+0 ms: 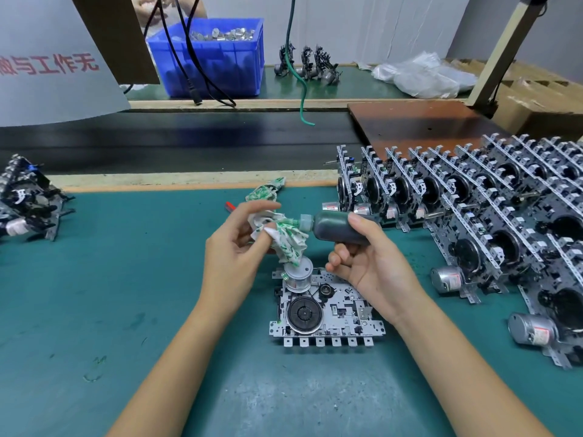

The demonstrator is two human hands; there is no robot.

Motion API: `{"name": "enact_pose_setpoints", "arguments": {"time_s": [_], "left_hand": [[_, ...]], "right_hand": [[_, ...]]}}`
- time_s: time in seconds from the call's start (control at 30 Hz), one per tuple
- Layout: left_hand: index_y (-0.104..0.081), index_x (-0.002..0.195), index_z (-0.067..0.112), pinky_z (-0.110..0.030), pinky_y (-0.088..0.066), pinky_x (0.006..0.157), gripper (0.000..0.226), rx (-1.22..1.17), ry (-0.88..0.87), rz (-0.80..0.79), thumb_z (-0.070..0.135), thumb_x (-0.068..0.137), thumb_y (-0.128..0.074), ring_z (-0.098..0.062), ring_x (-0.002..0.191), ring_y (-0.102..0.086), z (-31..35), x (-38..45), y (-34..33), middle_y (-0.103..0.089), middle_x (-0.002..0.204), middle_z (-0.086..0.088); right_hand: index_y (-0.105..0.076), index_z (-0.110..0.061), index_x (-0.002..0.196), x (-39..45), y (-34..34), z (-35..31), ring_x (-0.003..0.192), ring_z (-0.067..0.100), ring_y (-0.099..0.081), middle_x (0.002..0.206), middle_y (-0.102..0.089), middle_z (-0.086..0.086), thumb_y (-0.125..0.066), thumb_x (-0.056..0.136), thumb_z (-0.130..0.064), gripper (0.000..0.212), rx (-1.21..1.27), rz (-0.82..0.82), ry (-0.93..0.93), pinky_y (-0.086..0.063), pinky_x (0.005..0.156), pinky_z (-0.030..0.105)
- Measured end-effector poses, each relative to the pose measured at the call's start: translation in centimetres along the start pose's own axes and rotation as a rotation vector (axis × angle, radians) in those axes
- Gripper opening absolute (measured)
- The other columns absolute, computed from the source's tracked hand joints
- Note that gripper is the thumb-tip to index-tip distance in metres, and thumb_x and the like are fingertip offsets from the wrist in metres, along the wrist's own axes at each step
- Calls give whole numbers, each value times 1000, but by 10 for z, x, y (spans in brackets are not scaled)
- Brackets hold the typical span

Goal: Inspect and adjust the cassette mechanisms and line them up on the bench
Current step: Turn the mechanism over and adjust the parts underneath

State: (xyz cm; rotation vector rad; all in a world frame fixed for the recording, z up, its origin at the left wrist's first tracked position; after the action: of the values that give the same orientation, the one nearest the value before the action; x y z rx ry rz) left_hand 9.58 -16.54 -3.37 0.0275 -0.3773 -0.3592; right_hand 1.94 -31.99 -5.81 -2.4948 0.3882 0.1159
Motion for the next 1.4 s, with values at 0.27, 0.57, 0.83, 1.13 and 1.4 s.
{"name": "enact_pose_setpoints", "arguments": {"time_s": [0.27, 0.57, 0.83, 1.13, 1.4], "left_hand": [[-69, 86, 34, -43, -52, 64, 27, 215, -38, 15, 8, 84, -59, -34, 66, -62, 1, -1, 0, -68, 75, 3], [-66, 80, 26, -10, -49, 66, 33, 154, -54, 40, -7, 86, -60, 2, 64, -64, 2, -5, 1, -69, 74, 21], [-63, 81, 34, -7, -40, 59, 25, 208, -162, 57, 9, 83, -62, 7, 59, -54, 13, -12, -1, -65, 76, 32], [-63, 82, 35, -12, -48, 64, 22, 208, -194, 68, 12, 81, -61, 8, 67, -58, 14, -15, -3, -65, 73, 27], [-67, 83, 32, -11, -49, 69, 25, 137, -132, 37, 7, 83, -65, 5, 69, -60, 10, -8, -7, -69, 78, 26]], "right_hand": [[-59, 0, 112, 0, -1, 0, 50, 13, -51, 51, -47, 1, -58, 77, -32, 48, -52, -34, 21, -52, 54, 25], [-56, 3, 116, -2, -6, 1, 52, 14, -53, 53, -49, 2, -55, 79, -30, 49, -83, -71, 41, -52, 55, 25], [-55, 1, 110, -3, -8, 2, 50, 15, -54, 51, -50, 4, -54, 82, -30, 42, -63, -124, 8, -52, 53, 26], [-54, 0, 110, -5, -10, -3, 49, 15, -53, 50, -50, 3, -55, 81, -32, 43, -148, -145, 54, -52, 54, 27], [-58, -1, 110, -5, -4, -9, 48, 13, -52, 50, -50, -1, -58, 79, -33, 44, -138, -72, 104, -51, 53, 25]]}}
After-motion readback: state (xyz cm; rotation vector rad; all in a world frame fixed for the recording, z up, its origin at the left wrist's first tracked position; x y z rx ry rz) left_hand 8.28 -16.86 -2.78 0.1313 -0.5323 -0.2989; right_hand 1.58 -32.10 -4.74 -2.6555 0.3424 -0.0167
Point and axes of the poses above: each hand's wrist, its own x-axis towards the middle knuckle, its own y-axis out of the back of the hand, z = x × y, the point moved 6 cm from there along x, towards the middle knuckle
